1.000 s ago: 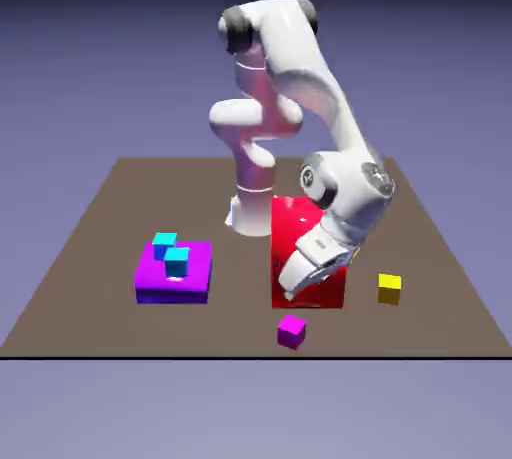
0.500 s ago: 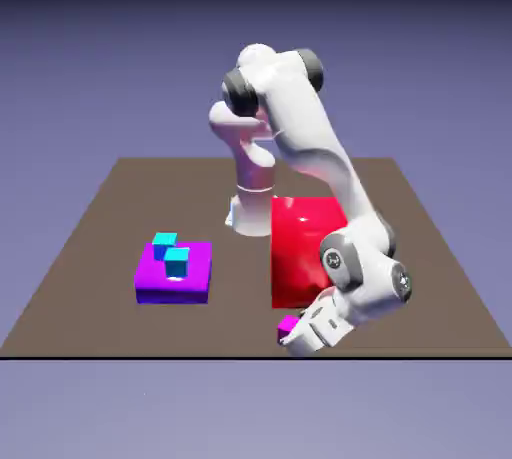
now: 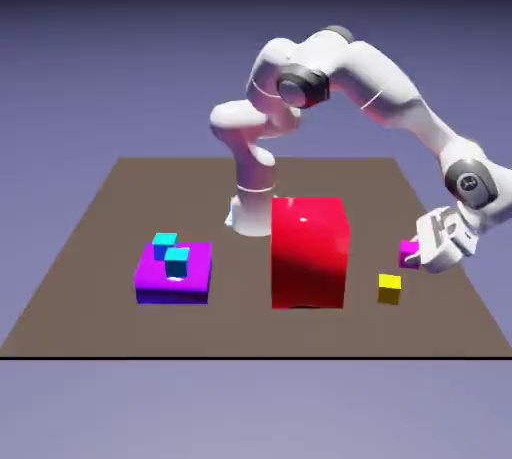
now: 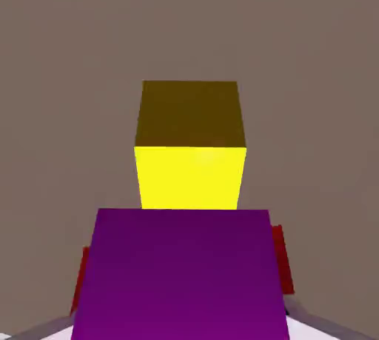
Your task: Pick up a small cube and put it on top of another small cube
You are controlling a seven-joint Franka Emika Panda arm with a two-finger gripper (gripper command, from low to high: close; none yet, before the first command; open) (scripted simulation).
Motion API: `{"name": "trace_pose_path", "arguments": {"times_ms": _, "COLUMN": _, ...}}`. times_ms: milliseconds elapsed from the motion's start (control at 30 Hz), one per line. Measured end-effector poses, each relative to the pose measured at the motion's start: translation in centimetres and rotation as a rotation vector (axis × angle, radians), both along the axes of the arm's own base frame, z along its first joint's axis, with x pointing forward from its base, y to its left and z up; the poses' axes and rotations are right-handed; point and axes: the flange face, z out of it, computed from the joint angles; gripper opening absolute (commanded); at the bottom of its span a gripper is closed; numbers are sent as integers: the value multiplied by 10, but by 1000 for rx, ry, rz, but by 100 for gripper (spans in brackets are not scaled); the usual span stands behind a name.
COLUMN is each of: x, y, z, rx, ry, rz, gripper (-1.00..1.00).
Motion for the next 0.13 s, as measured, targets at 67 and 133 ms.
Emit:
{"name": "trace_pose_path", "arguments": {"times_ms": 67, "x": -4, "y": -15, "z": -22, "rx": 1, "ry": 2, "rz": 0, "gripper": 100}}
{"name": "trace_pose_path", "arguments": {"times_ms": 133, "x": -4, "y": -15, "z": -22, "rx": 1, "ry": 1, "rz": 2, "gripper": 100}}
